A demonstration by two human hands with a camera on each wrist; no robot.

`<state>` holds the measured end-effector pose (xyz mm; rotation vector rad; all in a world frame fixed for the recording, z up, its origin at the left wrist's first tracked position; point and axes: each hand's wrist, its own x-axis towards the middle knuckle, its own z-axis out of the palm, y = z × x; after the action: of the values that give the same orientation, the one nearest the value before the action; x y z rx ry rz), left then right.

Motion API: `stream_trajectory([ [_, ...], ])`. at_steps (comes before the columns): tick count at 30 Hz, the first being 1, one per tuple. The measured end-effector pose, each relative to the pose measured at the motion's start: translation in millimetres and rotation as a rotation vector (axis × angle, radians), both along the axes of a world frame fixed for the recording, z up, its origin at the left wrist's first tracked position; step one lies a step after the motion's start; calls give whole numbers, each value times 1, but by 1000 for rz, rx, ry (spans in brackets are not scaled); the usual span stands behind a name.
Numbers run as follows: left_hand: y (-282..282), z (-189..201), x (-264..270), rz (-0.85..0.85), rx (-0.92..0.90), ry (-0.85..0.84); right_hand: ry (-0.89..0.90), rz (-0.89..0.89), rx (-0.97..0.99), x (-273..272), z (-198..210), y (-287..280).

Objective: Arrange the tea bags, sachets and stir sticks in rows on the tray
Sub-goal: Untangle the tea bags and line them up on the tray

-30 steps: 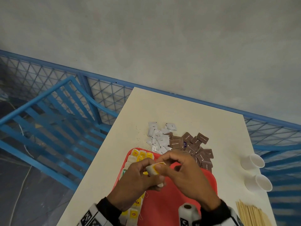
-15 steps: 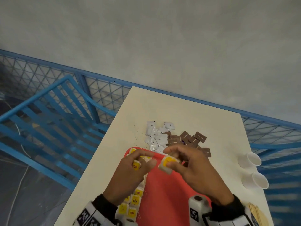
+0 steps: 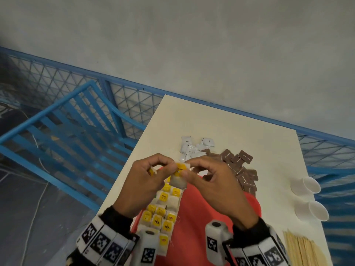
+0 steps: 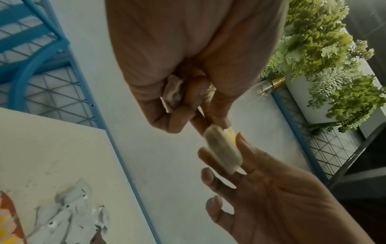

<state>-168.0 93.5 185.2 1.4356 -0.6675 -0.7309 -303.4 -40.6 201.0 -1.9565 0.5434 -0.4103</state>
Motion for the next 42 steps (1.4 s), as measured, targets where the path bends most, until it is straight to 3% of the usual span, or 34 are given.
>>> stream_trajectory([
  [8,29,-28,10,-54,104,-14,-47,-17,223,22,-21,27],
  [11,44,-47,16,-106,185,-92,50,41,179,30,-36,34],
  [15,59,-90,26,-132,323,-37,210,19,64,47,-75,38],
  [20,84,-153,40,-30,585,-60,514,95,-5,57,-138,53],
  [24,108,-166,46,91,596,63,617,176,61,65,-166,71],
  [31,123,-165,49,115,623,191,720,-65,91,89,-197,76],
  [36,116,-155,53,166,628,356,794,-56,21,98,-201,70],
  [40,109,-149,56,213,554,584,850,-36,-22,100,-193,69],
  [42,107,-147,58,241,461,727,782,-15,-77,95,-184,73],
])
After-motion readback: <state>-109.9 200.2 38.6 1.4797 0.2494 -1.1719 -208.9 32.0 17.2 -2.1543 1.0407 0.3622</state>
